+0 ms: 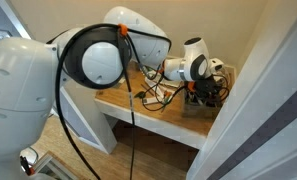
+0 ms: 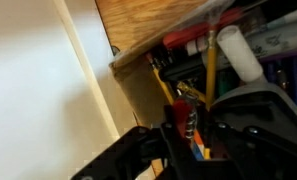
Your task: Push the cardboard box and a little to the right, pick up the red object from the table and put it in the cardboard box, pull the cardboard box a little to the left
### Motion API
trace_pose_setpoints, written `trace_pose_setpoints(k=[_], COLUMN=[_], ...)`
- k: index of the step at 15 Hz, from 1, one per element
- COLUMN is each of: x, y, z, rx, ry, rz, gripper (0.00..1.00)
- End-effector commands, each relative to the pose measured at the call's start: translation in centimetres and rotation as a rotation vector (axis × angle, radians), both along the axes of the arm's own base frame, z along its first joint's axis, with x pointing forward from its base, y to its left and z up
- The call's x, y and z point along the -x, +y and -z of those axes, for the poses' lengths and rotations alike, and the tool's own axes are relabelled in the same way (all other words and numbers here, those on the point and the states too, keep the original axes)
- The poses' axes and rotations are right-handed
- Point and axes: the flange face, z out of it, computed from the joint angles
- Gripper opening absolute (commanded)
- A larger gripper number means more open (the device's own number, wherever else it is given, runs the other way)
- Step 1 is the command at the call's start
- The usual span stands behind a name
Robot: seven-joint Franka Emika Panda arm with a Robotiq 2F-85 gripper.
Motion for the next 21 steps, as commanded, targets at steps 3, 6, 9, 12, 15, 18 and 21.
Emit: trace_pose_setpoints(k=[3, 6, 9, 12, 15, 18, 21], x=[-0.8, -0.5, 0.1, 0.9, 1.5, 1.4, 2.1], y=[0.2, 1.0, 2.2, 2.8, 3.3, 4.3, 6.2], z=[-0.4, -1.7, -2.8, -4.0, -5.5, -7.1, -7.4], rx=[0.024, 0.020, -0.007, 0.004, 0.014, 0.027, -0.021], ry=[0.007, -0.008, -0.005, -0.001, -0.003, -0.015, 0.030], rz=[-0.026, -0.045, -0.054, -0.051, -0.061, -0.084, -0.116], gripper=[0.59, 0.78, 0.98, 1.00, 1.00, 1.00, 1.00])
